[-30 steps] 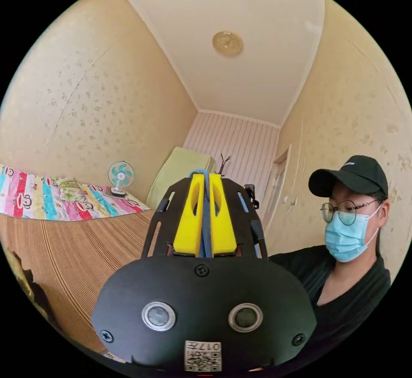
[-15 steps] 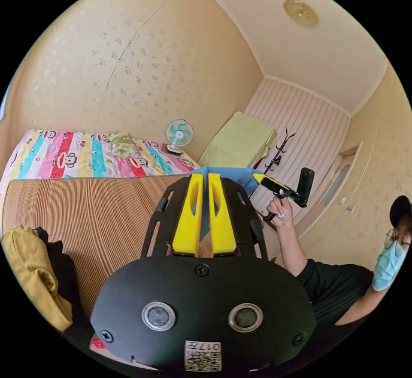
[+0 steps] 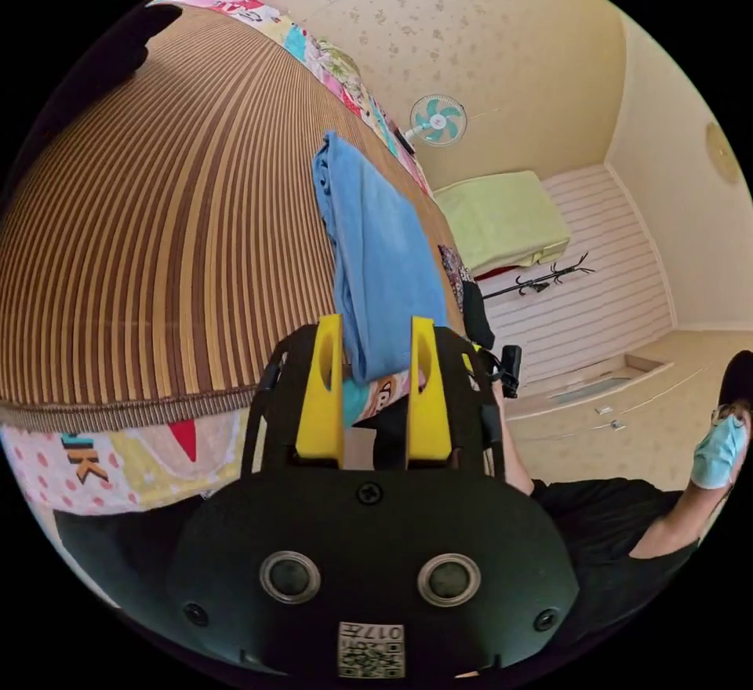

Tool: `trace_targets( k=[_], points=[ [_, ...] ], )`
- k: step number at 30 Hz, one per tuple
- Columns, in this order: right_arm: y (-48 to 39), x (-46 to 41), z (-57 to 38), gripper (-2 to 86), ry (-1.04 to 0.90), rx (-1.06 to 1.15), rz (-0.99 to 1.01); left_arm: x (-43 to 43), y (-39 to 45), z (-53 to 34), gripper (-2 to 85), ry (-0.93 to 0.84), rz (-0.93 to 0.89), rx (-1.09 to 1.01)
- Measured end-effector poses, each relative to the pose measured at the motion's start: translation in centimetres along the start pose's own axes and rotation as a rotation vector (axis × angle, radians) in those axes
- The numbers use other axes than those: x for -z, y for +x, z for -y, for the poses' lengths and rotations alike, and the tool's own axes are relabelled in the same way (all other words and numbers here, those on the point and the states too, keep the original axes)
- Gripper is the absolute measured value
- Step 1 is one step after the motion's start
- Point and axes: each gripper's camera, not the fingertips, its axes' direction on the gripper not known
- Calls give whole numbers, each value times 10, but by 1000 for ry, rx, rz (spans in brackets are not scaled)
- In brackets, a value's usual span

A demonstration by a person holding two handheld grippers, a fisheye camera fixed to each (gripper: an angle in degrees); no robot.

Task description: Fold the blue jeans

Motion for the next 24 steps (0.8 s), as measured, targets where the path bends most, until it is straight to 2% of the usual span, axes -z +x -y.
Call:
trace_targets(
  k=[4,7,9,11,15,18,20,24],
  points=[
    [-18,-5,79,143,63,91,-24,-13,2,113,148,-36,81,-48],
    [1,-47,149,159,2,49,-50,-43,-18,174,155,-80,132,-5],
    [25,-87,176,145,-119,-20,-55,-65,-38,184,132,-115,72,85],
    [33,-110,179,124,-160,-42,23,-62,-48,175,108,-67,37,182],
    [27,-100,149,100,-236,-26,94,-37,-49,116,75,-50,-4,236],
    [25,-56,108,83,-234,36,209,-25,-47,67,69,-94,-171,252],
    [23,-4,92,74,-142,96,268,-32,-32,46,67,-107,-260,262],
    [-10,101,113,69,-31,306,221,-87,74,69,66,-203,-298,74]
  ],
)
